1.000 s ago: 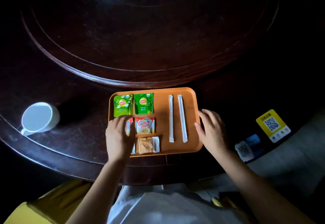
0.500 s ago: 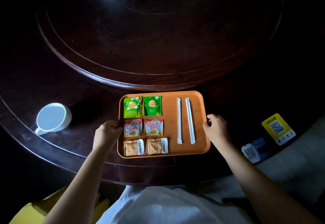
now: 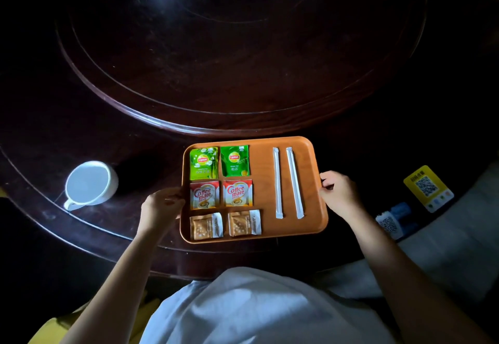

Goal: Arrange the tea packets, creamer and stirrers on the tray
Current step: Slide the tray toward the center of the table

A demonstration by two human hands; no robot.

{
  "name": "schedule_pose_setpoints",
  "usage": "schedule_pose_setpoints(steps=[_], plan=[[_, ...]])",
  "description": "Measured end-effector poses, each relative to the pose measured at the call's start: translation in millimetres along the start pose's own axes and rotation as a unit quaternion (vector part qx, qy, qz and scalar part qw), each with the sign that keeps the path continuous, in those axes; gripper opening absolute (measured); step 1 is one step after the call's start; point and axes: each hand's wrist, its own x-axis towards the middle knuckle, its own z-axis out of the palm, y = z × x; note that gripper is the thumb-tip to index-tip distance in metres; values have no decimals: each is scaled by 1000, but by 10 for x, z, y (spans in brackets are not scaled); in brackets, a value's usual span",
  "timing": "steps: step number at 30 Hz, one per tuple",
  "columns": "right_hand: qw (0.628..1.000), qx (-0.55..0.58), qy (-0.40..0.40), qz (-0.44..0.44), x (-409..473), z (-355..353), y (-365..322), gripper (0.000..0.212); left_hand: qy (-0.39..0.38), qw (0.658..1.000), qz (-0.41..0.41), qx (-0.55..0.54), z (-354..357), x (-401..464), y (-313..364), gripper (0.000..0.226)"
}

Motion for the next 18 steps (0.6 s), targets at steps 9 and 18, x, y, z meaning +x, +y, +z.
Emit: schedule_pose_setpoints(steps=[9,18], plan=[[996,78,39,-15,-145,-250,-320,28,-19,994,57,-88,-315,152,106,30],[992,100,66,-37,170,-446,-875,26,-10,989,65,-136,-459,689,429,31]])
